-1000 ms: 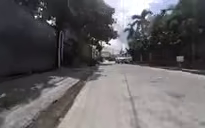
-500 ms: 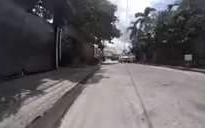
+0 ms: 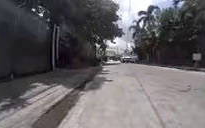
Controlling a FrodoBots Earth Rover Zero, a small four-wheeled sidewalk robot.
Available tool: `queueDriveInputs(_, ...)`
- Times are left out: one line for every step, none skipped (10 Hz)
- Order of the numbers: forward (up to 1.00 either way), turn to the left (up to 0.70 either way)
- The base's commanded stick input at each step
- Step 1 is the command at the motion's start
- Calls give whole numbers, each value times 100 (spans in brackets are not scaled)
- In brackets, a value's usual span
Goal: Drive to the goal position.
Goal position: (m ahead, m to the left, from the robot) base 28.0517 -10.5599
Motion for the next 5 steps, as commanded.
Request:
queueDriveInputs(100, -3)
queueDriveInputs(100, -12)
queueDriveInputs(100, -33)
queueDriveInputs(100, -38)
queueDriveInputs(100, -38)
